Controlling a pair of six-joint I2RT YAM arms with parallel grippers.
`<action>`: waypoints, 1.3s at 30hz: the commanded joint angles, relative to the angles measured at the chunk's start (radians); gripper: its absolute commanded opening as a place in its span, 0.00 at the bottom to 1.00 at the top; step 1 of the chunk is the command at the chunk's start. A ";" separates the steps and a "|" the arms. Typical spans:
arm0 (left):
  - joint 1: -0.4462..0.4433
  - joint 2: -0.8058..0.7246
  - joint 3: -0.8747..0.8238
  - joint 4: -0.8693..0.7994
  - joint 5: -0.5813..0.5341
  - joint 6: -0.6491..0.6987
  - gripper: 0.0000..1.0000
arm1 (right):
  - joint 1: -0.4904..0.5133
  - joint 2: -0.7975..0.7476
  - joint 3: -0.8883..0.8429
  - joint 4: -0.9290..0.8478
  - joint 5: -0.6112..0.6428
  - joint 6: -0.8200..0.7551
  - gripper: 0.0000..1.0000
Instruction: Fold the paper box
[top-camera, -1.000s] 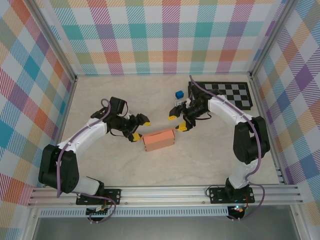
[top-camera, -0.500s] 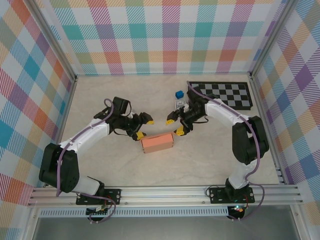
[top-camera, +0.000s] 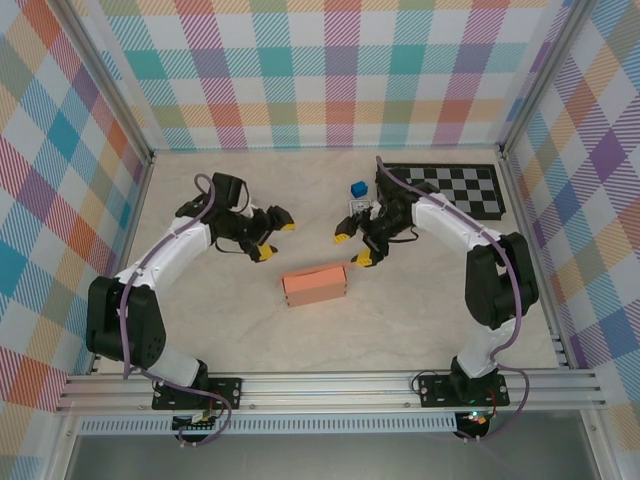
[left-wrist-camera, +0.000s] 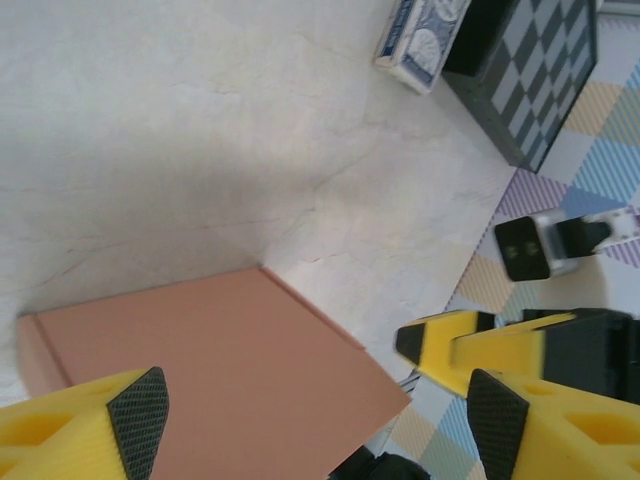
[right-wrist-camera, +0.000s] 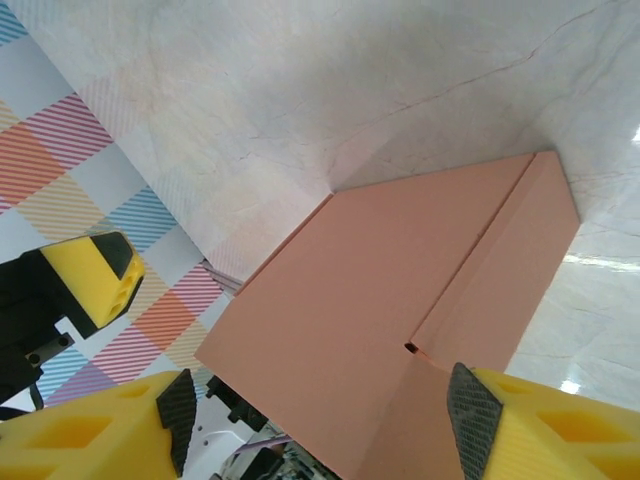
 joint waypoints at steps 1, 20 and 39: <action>0.007 -0.058 -0.052 -0.140 0.027 0.086 0.81 | -0.017 -0.028 0.037 -0.127 0.016 -0.136 0.73; -0.016 -0.099 -0.132 -0.120 0.103 0.056 0.79 | 0.015 -0.002 0.014 -0.138 -0.095 -0.279 0.68; -0.087 -0.038 -0.109 -0.022 0.054 -0.015 0.74 | 0.060 0.015 0.010 -0.088 -0.113 -0.193 0.58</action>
